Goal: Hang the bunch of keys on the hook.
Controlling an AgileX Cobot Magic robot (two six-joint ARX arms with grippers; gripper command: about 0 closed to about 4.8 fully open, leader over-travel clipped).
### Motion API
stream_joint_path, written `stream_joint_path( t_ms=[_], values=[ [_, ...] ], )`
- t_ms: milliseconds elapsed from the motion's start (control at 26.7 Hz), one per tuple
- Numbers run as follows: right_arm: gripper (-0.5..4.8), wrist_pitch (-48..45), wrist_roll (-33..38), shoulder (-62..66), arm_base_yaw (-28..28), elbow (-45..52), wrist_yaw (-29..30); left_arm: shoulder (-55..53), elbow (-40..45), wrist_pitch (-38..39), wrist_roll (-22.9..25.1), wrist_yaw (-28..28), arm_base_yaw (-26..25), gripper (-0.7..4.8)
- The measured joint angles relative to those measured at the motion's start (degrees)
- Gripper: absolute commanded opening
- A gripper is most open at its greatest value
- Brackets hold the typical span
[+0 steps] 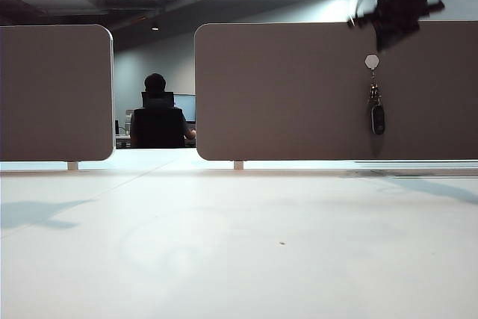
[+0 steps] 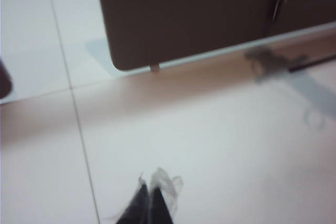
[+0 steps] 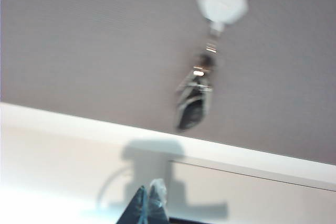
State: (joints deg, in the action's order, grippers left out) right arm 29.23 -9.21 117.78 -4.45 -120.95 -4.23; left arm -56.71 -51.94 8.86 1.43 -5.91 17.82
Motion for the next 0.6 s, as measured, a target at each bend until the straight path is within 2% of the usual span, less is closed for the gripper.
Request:
stream_joint_path(
  t_ms=[150, 262, 337, 412, 599],
  values=[
    [-0.09, -7.5, 1.6, -14.4, -2.1, 15.9, 1.1, 10.8, -0.1, 6.8, -2.4, 1.4, 0.0, -0.06],
    [-0.09, -7.5, 2.8, -26.7, -5.1, 31.8, 2.7, 20.3, 0.0, 17.1, -3.3, 3.9, 0.0, -0.06],
    [-0.09, -11.0, 2.7, -35.8, -7.3, 40.2, 5.2, 27.0, 0.5, 21.9, -3.7, 5.8, 0.0, -0.06],
    [-0.09, -14.0, 2.7, -45.6, -8.5, 47.8, 9.2, 32.9, 1.5, 23.1, -3.7, 6.3, 0.0, -0.06],
    [-0.09, -13.6, 3.7, -63.5, -9.7, 63.1, 11.6, 45.2, 10.7, 25.4, -6.2, 6.6, 0.0, -0.06]
  ],
)
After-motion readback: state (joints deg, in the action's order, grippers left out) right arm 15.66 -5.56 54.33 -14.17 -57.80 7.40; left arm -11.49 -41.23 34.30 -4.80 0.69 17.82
